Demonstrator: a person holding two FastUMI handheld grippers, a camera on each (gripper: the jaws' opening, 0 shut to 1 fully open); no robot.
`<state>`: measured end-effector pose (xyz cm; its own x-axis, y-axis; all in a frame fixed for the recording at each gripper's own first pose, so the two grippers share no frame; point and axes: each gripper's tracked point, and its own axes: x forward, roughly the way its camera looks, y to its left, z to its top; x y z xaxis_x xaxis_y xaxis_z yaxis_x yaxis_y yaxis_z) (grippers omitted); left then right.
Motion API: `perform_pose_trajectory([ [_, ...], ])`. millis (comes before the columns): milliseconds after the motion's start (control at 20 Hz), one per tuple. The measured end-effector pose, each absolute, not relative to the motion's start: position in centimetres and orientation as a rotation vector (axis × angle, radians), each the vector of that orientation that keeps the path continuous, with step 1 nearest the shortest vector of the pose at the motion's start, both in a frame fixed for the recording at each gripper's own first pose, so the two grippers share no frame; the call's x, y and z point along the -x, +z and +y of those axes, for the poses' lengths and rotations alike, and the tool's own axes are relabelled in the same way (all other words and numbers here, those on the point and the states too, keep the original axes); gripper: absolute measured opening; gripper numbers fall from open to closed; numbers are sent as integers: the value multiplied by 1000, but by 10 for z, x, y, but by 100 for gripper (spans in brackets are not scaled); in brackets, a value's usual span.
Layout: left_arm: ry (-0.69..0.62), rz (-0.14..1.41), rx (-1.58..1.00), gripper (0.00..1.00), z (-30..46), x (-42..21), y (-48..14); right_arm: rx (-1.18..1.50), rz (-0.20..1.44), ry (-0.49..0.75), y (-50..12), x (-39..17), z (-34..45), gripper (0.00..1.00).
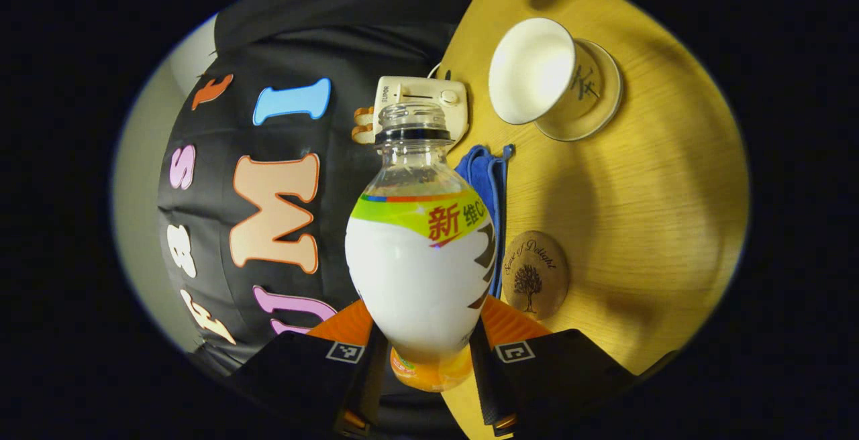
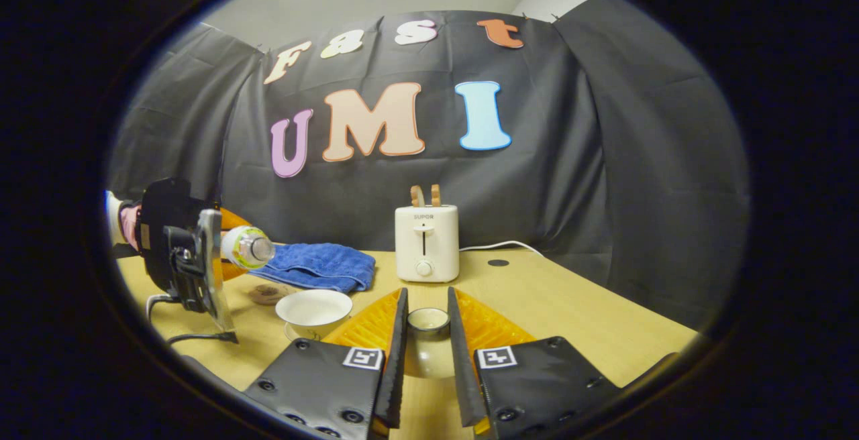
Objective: Open the teacup lid with one hand, grasp the water bottle and pour water into the teacup with the other hand; after pouring, place the water bottle on the coaster and then close the teacup lid.
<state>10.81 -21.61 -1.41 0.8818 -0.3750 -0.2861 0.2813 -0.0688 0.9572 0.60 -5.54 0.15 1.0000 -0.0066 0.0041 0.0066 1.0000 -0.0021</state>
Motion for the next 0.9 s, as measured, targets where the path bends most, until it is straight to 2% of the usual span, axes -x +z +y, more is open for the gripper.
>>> perform_pose_trajectory([
  [850, -608, -166, -1852, 56, -244, -111, -15, 2, -4, -3, 1, -8, -56, 38],
  [900, -613, -168, -1866, 55, -245, -110, -14, 2, -5, -2, 0, -9, -55, 36],
])
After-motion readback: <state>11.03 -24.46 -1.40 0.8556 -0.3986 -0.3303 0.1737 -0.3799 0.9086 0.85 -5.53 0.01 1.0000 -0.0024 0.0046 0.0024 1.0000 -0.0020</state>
